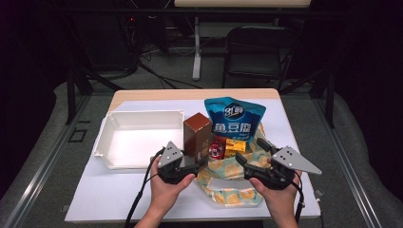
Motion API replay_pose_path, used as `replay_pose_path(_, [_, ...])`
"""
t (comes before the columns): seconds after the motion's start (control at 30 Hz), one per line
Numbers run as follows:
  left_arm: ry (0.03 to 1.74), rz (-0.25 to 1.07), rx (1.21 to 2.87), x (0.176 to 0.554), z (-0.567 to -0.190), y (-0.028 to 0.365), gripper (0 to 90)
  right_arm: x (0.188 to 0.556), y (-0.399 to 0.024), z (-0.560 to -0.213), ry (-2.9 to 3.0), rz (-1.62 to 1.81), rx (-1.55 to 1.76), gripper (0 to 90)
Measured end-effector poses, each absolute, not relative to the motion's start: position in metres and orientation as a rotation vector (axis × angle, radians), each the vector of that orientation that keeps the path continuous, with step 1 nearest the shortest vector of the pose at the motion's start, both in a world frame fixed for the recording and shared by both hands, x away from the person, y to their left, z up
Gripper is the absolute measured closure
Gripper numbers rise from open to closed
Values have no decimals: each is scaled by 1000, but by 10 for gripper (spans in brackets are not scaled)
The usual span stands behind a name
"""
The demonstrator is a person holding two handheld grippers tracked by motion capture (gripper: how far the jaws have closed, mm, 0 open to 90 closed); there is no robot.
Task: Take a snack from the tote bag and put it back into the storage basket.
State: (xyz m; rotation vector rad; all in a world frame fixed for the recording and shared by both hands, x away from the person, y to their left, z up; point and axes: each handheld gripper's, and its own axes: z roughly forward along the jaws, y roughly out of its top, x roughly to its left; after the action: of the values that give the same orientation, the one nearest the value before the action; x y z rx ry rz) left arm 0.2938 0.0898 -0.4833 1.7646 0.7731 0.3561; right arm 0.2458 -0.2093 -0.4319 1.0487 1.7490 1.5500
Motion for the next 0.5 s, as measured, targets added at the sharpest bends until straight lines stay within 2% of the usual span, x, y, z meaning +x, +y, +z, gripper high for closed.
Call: replay_pose_path(0.5, [857,402,1752,295,-484,137,447,234,-257,-484,1765,1448,1195,195])
